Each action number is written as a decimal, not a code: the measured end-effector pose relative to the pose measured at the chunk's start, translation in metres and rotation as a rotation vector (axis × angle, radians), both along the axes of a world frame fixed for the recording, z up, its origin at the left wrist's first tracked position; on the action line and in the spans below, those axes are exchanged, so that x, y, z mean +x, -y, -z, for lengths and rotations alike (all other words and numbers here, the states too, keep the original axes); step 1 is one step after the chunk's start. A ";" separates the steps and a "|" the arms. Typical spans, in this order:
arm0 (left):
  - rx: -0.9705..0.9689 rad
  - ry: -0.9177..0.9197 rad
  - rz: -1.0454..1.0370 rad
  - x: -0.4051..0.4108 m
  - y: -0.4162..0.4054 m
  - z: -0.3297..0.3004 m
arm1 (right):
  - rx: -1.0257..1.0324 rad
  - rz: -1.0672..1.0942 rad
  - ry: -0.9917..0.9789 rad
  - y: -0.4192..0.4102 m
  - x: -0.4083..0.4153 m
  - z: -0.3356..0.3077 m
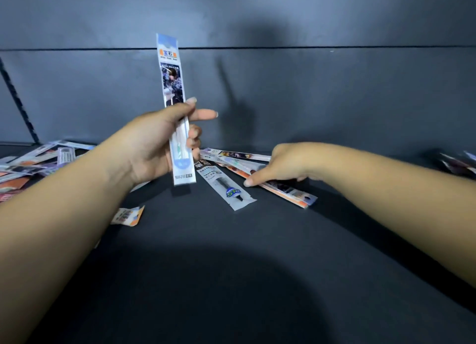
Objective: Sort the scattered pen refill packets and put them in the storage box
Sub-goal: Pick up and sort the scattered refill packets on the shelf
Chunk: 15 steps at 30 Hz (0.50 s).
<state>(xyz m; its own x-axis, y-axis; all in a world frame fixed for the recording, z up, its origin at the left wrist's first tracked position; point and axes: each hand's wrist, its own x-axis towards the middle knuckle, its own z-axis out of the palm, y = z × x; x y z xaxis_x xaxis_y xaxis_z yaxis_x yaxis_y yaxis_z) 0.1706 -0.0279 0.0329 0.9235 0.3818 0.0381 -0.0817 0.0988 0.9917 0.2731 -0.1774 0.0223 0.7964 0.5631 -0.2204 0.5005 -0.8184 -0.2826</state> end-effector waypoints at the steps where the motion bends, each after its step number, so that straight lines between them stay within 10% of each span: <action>1: 0.001 0.001 0.005 -0.001 -0.002 -0.002 | -0.046 -0.013 0.077 -0.004 -0.004 0.000; 15: 0.006 -0.058 0.031 -0.005 -0.007 0.000 | 0.259 -0.051 -0.261 0.021 0.015 -0.027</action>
<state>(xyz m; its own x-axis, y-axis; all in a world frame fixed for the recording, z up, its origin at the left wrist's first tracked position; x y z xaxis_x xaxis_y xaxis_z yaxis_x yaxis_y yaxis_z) 0.1660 -0.0213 0.0329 0.9356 0.3529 -0.0136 -0.0211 0.0943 0.9953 0.2883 -0.1984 0.0495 0.7015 0.6646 -0.2574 0.4226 -0.6788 -0.6006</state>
